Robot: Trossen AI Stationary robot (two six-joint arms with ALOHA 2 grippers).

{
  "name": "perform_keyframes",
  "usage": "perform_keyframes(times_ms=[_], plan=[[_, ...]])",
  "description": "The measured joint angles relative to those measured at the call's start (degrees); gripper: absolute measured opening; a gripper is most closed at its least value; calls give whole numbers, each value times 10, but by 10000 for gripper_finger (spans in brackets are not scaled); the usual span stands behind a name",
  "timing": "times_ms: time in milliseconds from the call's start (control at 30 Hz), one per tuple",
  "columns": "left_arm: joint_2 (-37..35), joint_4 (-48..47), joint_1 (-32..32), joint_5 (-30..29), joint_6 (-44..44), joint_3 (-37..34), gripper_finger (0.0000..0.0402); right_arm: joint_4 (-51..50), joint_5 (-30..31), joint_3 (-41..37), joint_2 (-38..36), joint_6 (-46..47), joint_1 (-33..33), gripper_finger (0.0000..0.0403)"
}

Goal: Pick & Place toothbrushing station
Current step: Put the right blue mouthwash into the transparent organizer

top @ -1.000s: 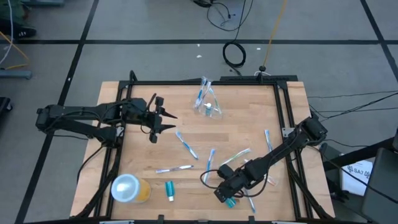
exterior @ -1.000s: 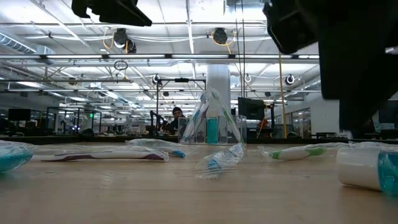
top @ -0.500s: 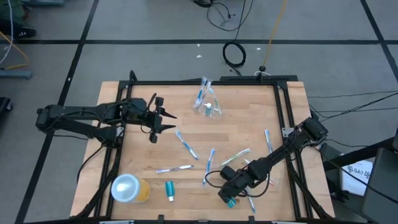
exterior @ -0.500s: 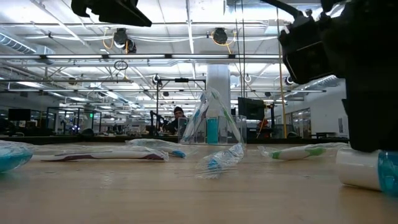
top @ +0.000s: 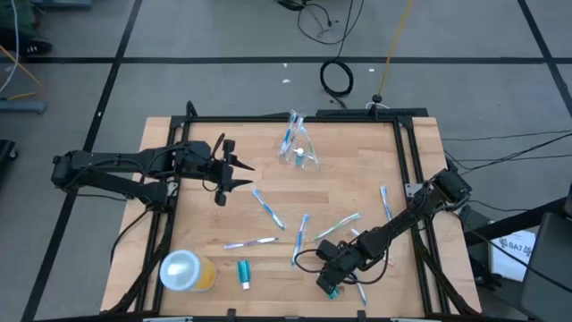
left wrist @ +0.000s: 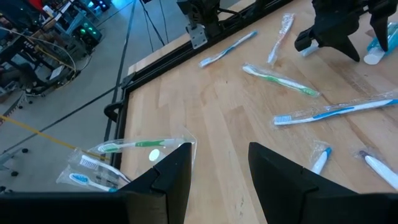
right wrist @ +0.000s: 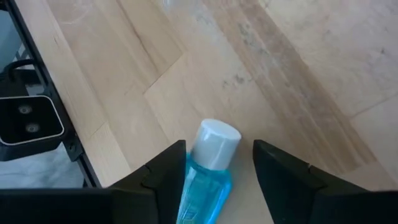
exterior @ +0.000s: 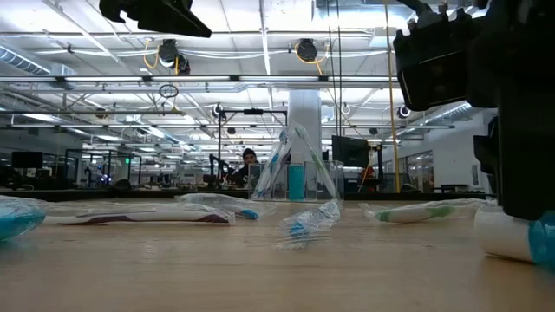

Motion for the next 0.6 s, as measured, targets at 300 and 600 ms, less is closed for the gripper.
perform_keyframes(times_ms=[300,600], plan=[[0,-4,0,0,0,0,166,-2,-2,0,0,-3,0,108],[0,-4,0,0,1,0,166,2,-2,0,0,-46,-7,96]])
